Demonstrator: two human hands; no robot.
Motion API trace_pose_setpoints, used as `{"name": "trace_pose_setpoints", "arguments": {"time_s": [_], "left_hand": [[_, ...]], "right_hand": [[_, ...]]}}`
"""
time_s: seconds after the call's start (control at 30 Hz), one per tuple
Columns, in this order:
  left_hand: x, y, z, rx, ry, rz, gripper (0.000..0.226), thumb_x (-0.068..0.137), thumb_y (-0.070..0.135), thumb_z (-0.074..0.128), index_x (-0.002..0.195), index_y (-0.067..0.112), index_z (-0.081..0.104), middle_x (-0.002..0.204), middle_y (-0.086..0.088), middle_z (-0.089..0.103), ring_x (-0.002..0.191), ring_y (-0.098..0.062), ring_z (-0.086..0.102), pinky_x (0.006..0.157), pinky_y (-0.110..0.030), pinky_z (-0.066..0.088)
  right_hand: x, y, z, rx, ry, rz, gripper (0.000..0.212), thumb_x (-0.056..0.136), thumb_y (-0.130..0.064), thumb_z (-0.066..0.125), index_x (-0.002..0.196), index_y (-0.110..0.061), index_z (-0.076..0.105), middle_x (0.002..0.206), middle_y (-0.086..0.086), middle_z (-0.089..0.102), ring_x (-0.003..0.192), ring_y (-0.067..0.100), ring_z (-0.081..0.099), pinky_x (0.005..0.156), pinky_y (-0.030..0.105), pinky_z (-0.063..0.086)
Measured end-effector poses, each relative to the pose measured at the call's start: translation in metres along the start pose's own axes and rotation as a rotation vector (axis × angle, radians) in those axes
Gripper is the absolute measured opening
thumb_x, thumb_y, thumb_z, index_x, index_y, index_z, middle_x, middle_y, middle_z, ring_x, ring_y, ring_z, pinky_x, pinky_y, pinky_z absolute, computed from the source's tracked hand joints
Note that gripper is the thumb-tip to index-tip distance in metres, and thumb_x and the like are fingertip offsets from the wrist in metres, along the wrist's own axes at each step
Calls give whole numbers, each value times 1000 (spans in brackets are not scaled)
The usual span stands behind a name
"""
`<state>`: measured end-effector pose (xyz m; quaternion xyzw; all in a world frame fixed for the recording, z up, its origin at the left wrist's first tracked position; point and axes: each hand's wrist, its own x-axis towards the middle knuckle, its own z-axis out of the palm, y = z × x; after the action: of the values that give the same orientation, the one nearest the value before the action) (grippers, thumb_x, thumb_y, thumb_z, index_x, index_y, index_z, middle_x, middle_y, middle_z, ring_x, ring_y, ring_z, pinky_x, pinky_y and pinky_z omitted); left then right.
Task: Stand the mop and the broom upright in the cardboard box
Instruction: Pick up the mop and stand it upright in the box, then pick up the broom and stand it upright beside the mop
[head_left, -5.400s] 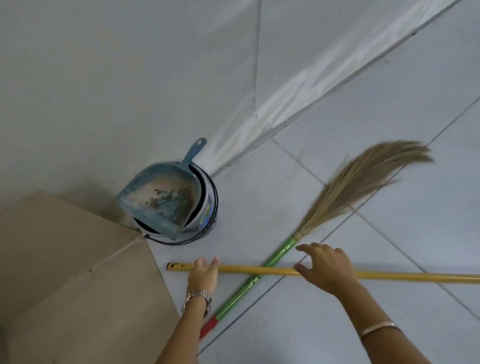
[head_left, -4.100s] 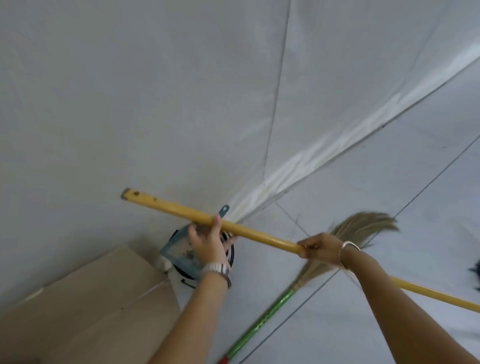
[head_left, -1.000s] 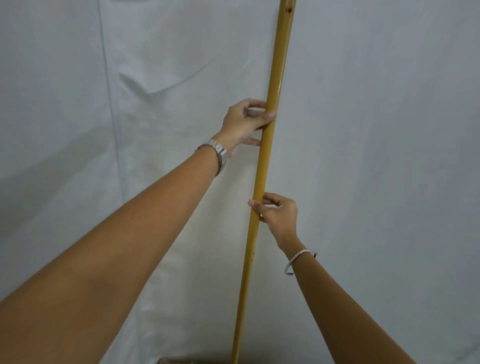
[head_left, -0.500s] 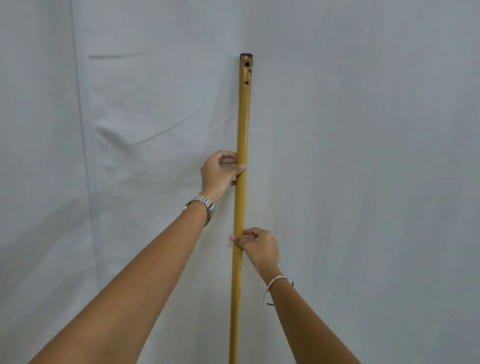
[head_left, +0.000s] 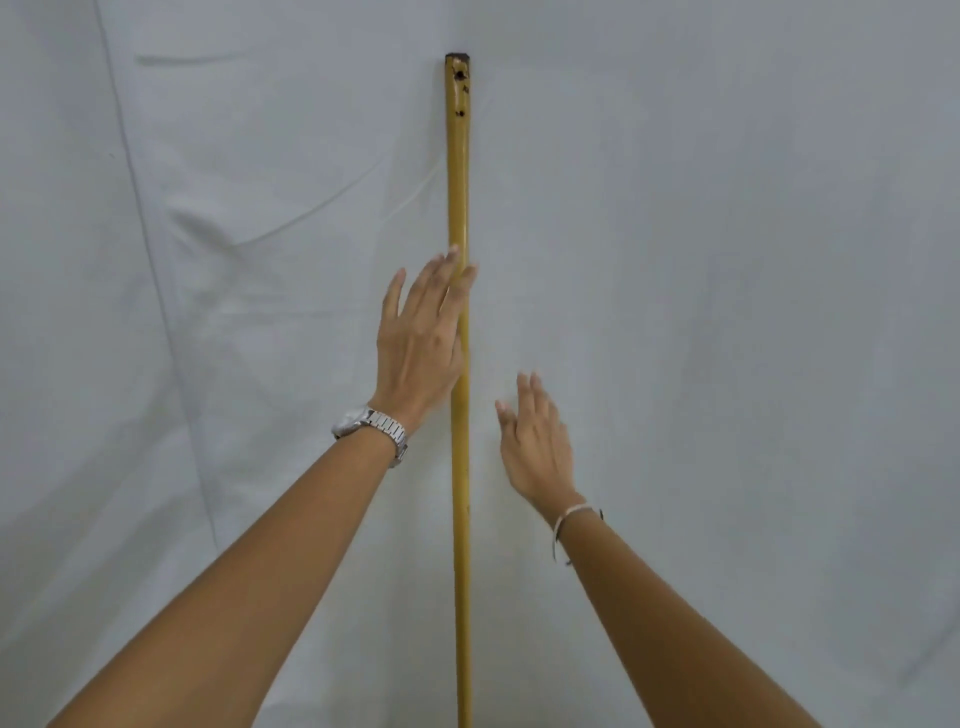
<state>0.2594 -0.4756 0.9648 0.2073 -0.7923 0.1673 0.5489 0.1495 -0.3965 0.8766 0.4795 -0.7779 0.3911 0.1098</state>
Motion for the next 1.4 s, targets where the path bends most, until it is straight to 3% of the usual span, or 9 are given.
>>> {"name": "trace_pose_setpoints", "arguments": {"time_s": [0.1,0.23,0.47,0.83,1.0,1.17,1.4], "left_hand": [[-1,25,-9,62,-36,19,50,95,21,31,144,12,24,153,-12,26,142,-24,24,116,-44,12],[-6,66,-9,30,-25,-188,56,97,37,22,146,12,14,156,-15,15,144,-26,11,116,-44,4],[-2,183,-3,-64,-71,-173,58,98,42,17,147,13,7,157,-15,9,145,-25,6,117,-44,1],[-67,437,31,-181,-228,-241,56,98,40,18,147,14,11,157,-13,10,145,-24,7,117,-42,2],[-145,515,60,-228,-372,-332,56,98,38,23,147,13,13,157,-12,10,145,-23,6,117,-42,3],[-248,550,92,-221,-577,-382,63,93,49,11,147,16,10,158,-8,7,145,-20,3,116,-38,-3],[-463,570,148,-154,-931,-457,67,91,51,12,147,14,13,157,-10,12,145,-23,9,117,-42,3]], "right_hand": [[1,2,-44,-121,161,-82,55,99,-39,24,146,-13,11,158,9,11,144,24,12,115,40,16],[-8,16,-105,-285,230,-127,61,97,-46,24,146,-14,7,158,9,7,145,25,6,117,42,9],[-53,78,-214,-573,445,-193,58,96,-44,22,145,-14,17,155,9,22,143,23,21,114,43,22],[-156,255,-338,-556,322,-79,55,98,-41,25,145,-14,18,155,11,22,141,28,25,113,46,23],[-226,359,-328,-563,164,16,55,98,-41,27,144,-12,22,152,15,28,138,32,31,111,49,26],[-291,439,-282,-517,73,176,56,96,-44,27,143,-12,25,151,16,31,137,34,31,111,50,27],[-412,558,-160,-460,-246,258,59,95,-47,27,144,-15,21,152,13,30,138,31,31,111,49,26]]}}
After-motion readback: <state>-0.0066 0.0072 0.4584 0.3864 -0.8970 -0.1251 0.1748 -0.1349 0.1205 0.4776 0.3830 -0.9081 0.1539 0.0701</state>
